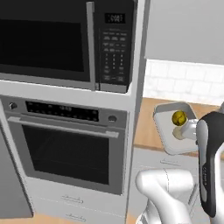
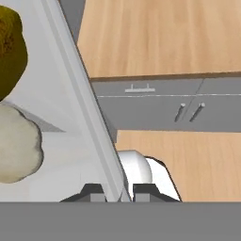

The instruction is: Take the meat container that has the chicken drumstick and place it on the second highest rack of the freezer. Then take the vegetable container that has the garlic and lemon and place it on the highest rack of the freezer.

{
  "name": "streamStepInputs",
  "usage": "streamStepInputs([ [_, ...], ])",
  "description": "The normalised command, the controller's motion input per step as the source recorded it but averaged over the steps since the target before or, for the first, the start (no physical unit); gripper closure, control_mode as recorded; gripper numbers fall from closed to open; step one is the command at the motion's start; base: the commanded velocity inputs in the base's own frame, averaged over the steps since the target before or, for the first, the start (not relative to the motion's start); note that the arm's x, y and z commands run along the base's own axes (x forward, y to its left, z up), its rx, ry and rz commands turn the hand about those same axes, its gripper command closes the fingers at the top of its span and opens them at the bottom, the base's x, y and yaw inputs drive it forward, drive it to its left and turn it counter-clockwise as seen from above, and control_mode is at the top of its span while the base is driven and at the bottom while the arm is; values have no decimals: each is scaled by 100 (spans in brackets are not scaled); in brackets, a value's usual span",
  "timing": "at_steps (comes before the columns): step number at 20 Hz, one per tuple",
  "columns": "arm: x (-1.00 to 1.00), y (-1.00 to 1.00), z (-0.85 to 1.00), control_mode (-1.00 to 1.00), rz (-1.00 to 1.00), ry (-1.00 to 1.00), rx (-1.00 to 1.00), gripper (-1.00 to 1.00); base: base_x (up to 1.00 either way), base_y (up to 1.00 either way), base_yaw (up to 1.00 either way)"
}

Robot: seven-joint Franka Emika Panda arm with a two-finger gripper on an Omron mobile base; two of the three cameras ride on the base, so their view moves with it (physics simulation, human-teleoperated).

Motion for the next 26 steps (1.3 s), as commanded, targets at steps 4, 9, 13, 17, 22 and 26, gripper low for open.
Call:
streamStepInputs([
  [4, 0, 0, 0, 100, 0, 0, 0, 100, -24, 16, 62],
  [9, 0, 0, 0, 100, 0, 0, 0, 100, -5, 72, 63],
  [13, 0, 0, 0, 100, 0, 0, 0, 100, 1, 100, 54],
  [17, 0, 0, 0, 100, 0, 0, 0, 100, 29, 100, 44],
  [22, 0, 0, 0, 100, 0, 0, 0, 100, 86, 99, 19],
  [26, 0, 0, 0, 100, 0, 0, 0, 100, 100, 83, 11],
])
